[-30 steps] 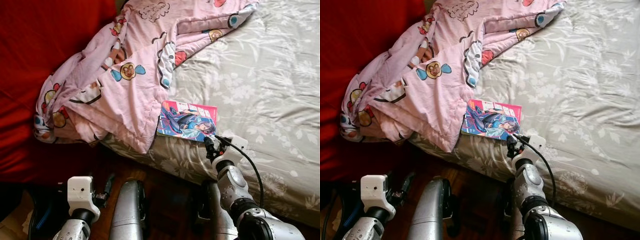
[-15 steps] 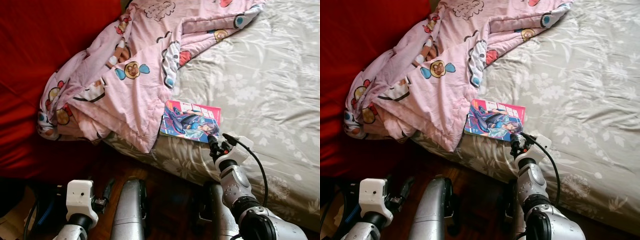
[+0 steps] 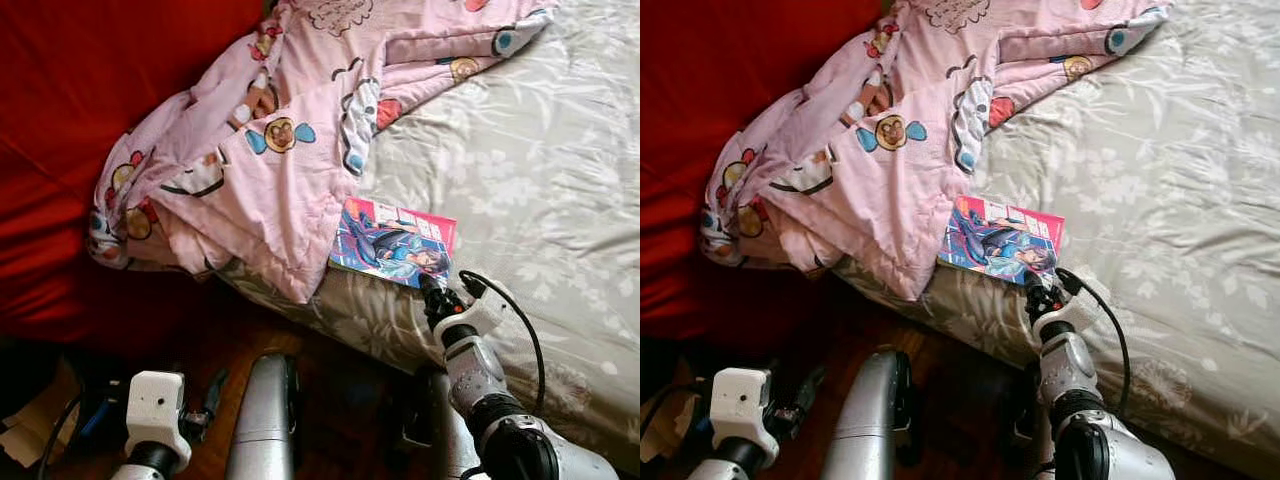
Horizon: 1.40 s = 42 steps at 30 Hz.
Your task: Clean up the room
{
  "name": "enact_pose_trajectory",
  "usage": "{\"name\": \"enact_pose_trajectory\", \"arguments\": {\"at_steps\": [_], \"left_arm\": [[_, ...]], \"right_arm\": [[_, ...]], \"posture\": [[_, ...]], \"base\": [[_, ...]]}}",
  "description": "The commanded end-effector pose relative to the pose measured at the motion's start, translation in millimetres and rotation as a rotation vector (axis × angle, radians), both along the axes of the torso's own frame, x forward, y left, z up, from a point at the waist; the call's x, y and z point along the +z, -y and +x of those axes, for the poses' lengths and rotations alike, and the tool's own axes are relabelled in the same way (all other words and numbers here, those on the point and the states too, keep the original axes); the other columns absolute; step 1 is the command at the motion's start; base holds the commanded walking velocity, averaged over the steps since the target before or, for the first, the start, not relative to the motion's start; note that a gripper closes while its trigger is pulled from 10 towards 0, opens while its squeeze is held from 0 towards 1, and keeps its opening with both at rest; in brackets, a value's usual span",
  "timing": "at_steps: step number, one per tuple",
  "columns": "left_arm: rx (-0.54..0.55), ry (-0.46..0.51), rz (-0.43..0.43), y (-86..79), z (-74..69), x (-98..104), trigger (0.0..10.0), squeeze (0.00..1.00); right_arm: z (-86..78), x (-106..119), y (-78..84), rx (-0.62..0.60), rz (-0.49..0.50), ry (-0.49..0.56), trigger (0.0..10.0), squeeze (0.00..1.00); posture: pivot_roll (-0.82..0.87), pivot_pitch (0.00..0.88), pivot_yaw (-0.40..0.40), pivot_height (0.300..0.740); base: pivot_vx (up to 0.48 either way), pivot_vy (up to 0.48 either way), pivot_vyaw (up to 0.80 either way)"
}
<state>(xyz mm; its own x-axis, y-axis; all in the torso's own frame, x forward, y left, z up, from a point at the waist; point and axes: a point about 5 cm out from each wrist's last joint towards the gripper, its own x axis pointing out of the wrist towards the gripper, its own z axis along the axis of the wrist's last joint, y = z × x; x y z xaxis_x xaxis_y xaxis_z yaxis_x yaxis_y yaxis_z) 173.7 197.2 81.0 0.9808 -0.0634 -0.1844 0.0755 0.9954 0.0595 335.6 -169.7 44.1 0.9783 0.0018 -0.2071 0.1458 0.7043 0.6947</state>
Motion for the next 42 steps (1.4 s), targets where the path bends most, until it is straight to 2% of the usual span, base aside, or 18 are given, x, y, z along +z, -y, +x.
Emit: {"name": "enact_pose_trajectory", "arguments": {"at_steps": [1,7,13,15,18,22,23,25,33,36,38,40,42], "left_arm": [[0.003,-0.043,0.028,-3.7,-9.1,-3.0,10.0,0.0],[-0.006,-0.038,0.039,-2.9,-13.1,2.4,10.0,0.0],[-0.01,-0.043,0.049,-3.7,-17.1,5.2,10.0,0.0],[-0.011,-0.043,0.05,-3.7,-17.6,5.6,10.0,0.0],[-0.012,-0.044,0.055,-3.8,-17.0,7.0,10.0,0.0],[-0.016,-0.046,0.06,-3.6,-17.3,7.7,10.0,0.0],[-0.016,-0.046,0.061,-3.6,-17.4,7.8,10.0,0.0],[-0.016,-0.046,0.062,-3.4,-17.7,7.7,10.0,0.0],[-0.015,-0.048,0.069,-3.2,-17.4,7.2,10.0,0.0],[-0.018,-0.048,0.07,-3.5,-17.9,7.3,10.0,0.0],[-0.02,-0.048,0.069,-2.8,-17.9,7.4,10.0,0.0],[-0.024,-0.047,0.071,-1.8,-17.8,7.5,10.0,0.0],[-0.028,-0.05,0.077,-1.4,-18.2,6.9,10.0,0.0]], "right_arm": [[-14.0,-19.0,-1.5,-0.015,0.065,-0.07,10.0,0.0],[-18.9,-24.7,1.5,-0.066,0.2,-0.073,10.0,0.0],[-22.4,-30.2,-3.7,-0.053,0.236,-0.11,10.0,0.0],[-22.5,-30.5,-4.7,-0.047,0.238,-0.112,10.0,0.0],[-23.7,-33.8,-15.5,0.014,0.198,-0.161,10.0,0.0],[-25.0,-36.6,-20.9,0.035,0.206,-0.205,10.0,0.0],[-26.4,-38.6,-24.0,0.061,0.168,-0.228,10.0,0.0],[-26.7,-38.6,-27.4,0.086,0.154,-0.219,10.0,0.0],[-27.9,-39.3,-38.0,0.129,0.189,-0.216,10.0,0.0],[-26.1,-36.2,-47.1,0.163,0.231,-0.192,10.0,0.0],[-25.6,-35.1,-52.3,0.194,0.22,-0.188,10.0,0.0],[-26.0,-36.0,-53.2,0.195,0.192,-0.202,10.0,0.0],[-27.7,-38.8,-53.3,0.157,0.233,-0.235,10.0,0.0]], "posture": [[0.27,0.5,0.205,0.597],[0.28,0.514,0.213,0.597],[0.29,0.519,0.218,0.597],[0.29,0.523,0.218,0.597],[0.29,0.525,0.221,0.597],[0.29,0.526,0.222,0.597],[0.29,0.526,0.222,0.597],[0.29,0.526,0.222,0.597],[0.29,0.521,0.221,0.597],[0.29,0.521,0.219,0.597],[0.29,0.518,0.22,0.597],[0.29,0.519,0.22,0.597],[0.29,0.519,0.22,0.597]], "base": [[0.0,0.0,0.0],[0.0,0.0,0.0],[0.0,0.0,0.0],[0.0,0.0,0.0],[0.0,0.0,0.0],[0.0,0.0,0.0],[0.0,0.0,0.0],[0.0,0.0,0.0],[0.0,0.0,0.0],[0.0,0.0,0.0],[0.0,0.0,0.0],[0.0,0.0,0.0],[0.0,0.0,0.0]]}}
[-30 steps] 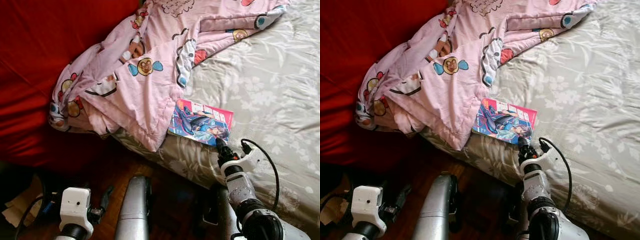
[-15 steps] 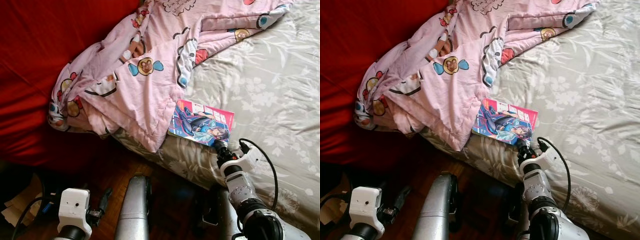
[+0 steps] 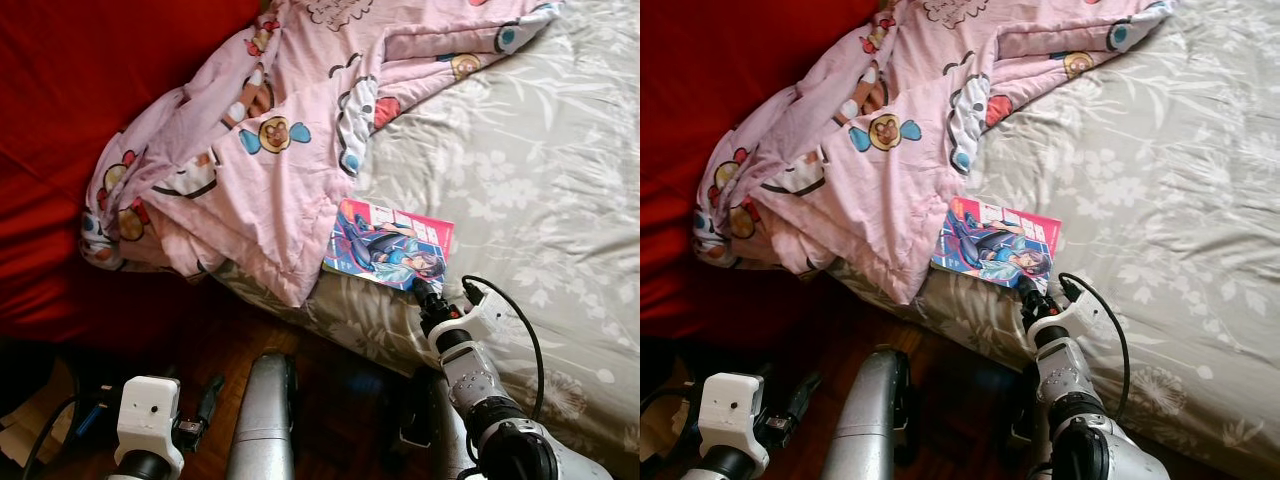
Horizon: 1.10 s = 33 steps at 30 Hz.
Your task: Clean up the room
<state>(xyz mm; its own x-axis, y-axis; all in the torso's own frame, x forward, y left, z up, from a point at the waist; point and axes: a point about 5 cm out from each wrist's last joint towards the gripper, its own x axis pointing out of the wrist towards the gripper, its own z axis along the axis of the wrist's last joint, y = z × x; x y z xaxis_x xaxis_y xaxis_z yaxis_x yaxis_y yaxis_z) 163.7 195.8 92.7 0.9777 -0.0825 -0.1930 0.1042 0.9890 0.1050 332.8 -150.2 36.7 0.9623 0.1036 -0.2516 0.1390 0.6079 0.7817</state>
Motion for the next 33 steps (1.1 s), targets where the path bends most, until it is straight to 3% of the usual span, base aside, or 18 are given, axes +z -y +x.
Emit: {"name": "enact_pose_trajectory", "arguments": {"at_steps": [1,8,9,19,33], "left_arm": [[0.001,-0.044,0.032,-2.8,-8.1,-4.8,10.0,0.0],[0.0,-0.04,0.031,-2.3,-7.8,-4.6,10.0,0.0],[0.001,-0.04,0.032,-2.1,-7.2,-5.3,10.0,0.0],[0.005,-0.034,0.041,-0.4,-2.2,-8.3,10.0,0.0],[0.017,-0.024,0.039,1.9,6.3,-14.2,10.0,0.0]], "right_arm": [[-25.0,-31.3,-35.3,0.102,0.098,-0.177,10.0,0.0],[-21.0,-24.4,-47.0,0.169,0.098,-0.127,10.0,0.0],[-20.2,-23.6,-47.2,0.168,0.101,-0.123,0.2,0.0],[-16.7,-19.1,-45.6,0.186,0.097,-0.093,0.0,0.0],[-12.5,-15.6,-31.3,0.133,0.074,-0.068,0.0,0.0]], "posture": [[0.29,0.519,0.22,0.597],[0.29,0.521,0.217,0.597],[0.28,0.511,0.213,0.597],[0.27,0.498,0.201,0.597],[0.25,0.474,0.174,0.597]], "base": [[0.0,0.0,0.0],[0.0,0.0,0.0],[0.0,0.0,0.0],[0.0,0.0,0.0],[0.0,0.0,0.0]]}}
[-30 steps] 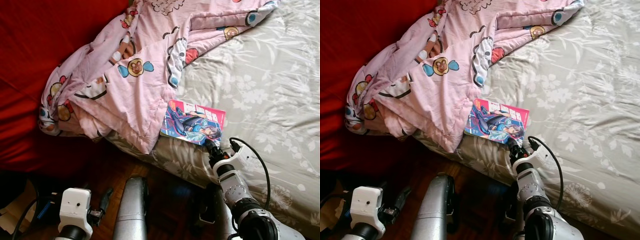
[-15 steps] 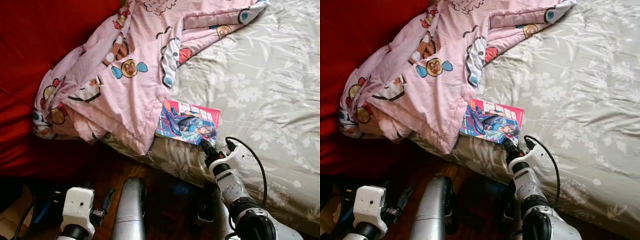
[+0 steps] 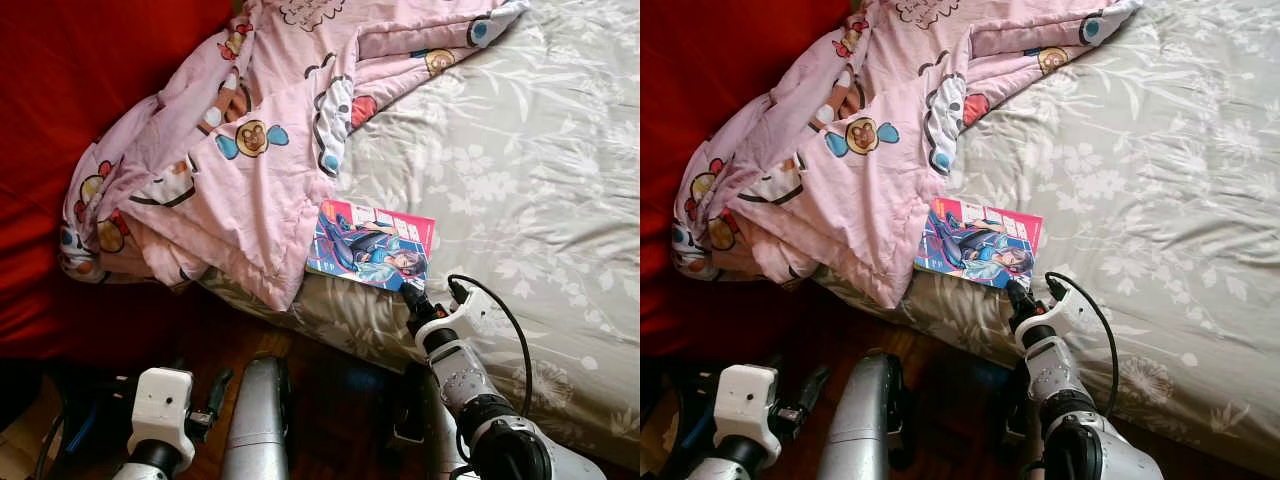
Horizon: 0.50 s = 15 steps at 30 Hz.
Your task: Clean up the room
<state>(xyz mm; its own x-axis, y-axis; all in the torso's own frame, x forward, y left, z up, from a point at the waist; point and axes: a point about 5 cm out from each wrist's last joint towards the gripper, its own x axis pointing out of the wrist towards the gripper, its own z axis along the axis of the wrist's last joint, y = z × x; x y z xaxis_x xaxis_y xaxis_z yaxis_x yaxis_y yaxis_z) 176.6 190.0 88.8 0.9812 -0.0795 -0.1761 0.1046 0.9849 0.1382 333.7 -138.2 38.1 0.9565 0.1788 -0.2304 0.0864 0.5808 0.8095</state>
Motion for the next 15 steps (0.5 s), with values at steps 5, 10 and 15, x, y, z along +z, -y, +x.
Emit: {"name": "enact_pose_trajectory", "arguments": {"at_steps": [5,10,15], "left_arm": [[0.033,-0.033,0.008,-5.3,2.4,-14.8,10.0,0.0],[0.045,-0.025,0.005,-3.9,19.1,-24.3,10.0,0.0],[0.055,-0.029,0.0,-3.7,33.1,-35.6,10.0,0.0]], "right_arm": [[-8.0,-10.2,-12.5,0.024,0.029,-0.037,0.0,0.0],[-2.5,0.2,0.9,-0.023,-0.012,0.067,0.0,0.0],[-1.1,8.1,8.7,-0.026,-0.052,0.162,0.0,0.0]], "posture": [[0.22,0.449,0.157,0.597],[0.17,0.391,0.122,0.597],[0.12,0.337,0.091,0.597]], "base": [[0.0,0.0,0.0],[0.0,0.0,0.0],[0.0,0.0,0.0]]}}
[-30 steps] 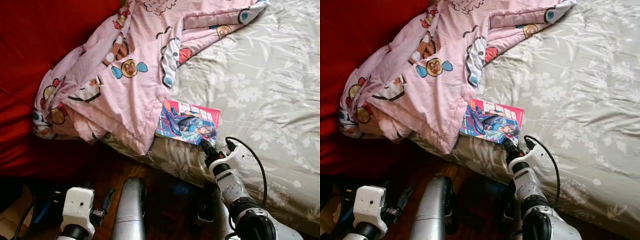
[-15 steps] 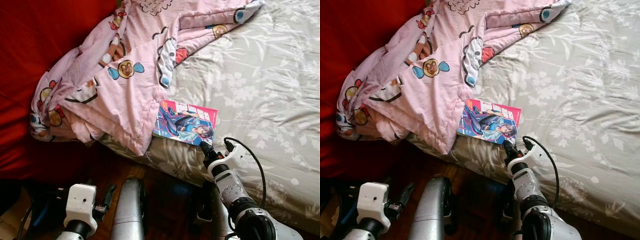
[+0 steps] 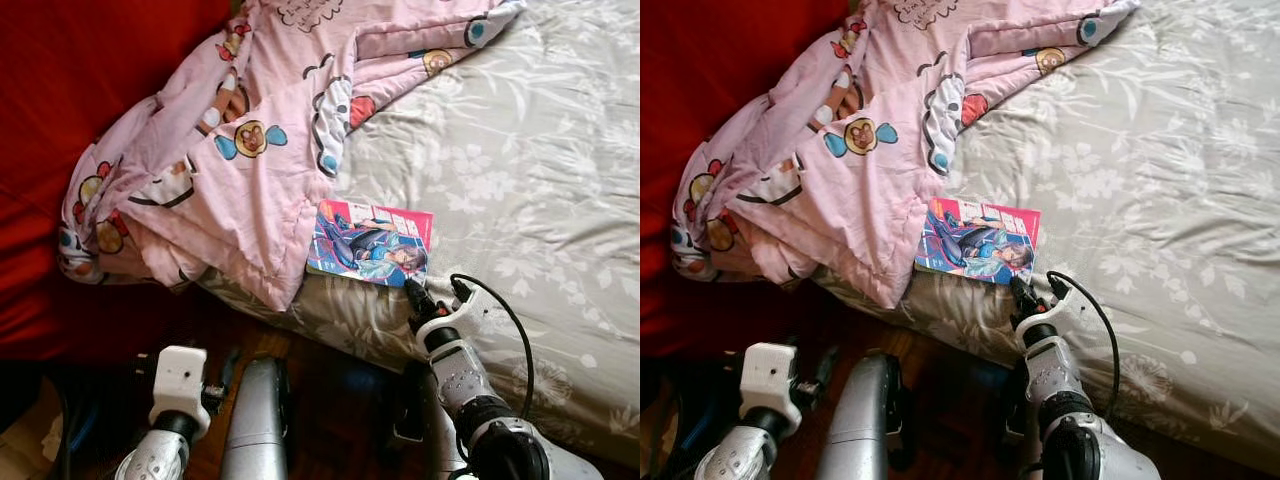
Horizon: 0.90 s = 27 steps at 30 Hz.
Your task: Clean up the room
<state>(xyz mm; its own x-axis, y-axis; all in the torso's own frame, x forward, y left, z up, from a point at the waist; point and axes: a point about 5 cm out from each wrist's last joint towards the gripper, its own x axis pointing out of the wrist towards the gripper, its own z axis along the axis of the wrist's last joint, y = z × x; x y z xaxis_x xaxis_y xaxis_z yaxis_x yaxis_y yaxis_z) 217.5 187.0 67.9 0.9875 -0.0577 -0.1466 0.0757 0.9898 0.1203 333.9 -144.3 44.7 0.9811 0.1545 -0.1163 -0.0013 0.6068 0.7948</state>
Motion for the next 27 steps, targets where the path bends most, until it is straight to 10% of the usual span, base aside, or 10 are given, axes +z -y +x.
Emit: {"name": "enact_pose_trajectory", "arguments": {"at_steps": [1,6,7,17,27], "left_arm": [[0.03,-0.061,0.018,-6.4,-4.5,-17.9,10.0,0.0],[0.056,-0.088,-0.002,-6.6,5.0,-35.4,10.0,0.0],[0.078,-0.099,-0.017,-7.9,8.8,-41.6,10.0,0.0],[0.143,-0.156,-0.067,-11.1,14.8,-66.9,10.0,0.0],[0.167,-0.191,-0.071,-14.1,17.1,-81.1,10.0,0.0]], "right_arm": [[-1.6,2.5,4.8,-0.016,-0.024,0.053,0.0,0.0],[-11.5,0.4,21.2,-0.064,-0.128,0.099,0.5,0.0],[-16.5,0.0,28.0,-0.084,-0.211,0.111,10.0,0.0],[-29.9,6.5,39.9,-0.136,-0.476,0.155,10.0,0.0],[-21.3,19.8,31.0,-0.121,-0.502,0.187,10.0,0.0]], "posture": [[0.1,0.318,0.084,0.597],[0.06,0.267,0.059,0.597],[0.03,0.231,0.045,0.597],[-0.03,0.164,0.023,0.612],[-0.03,0.117,0.005,0.672]], "base": [[0.0,0.0,0.0],[0.0,0.0,0.0],[0.0,0.0,0.0],[0.0,0.0,0.0],[0.0,0.0,0.0]]}}
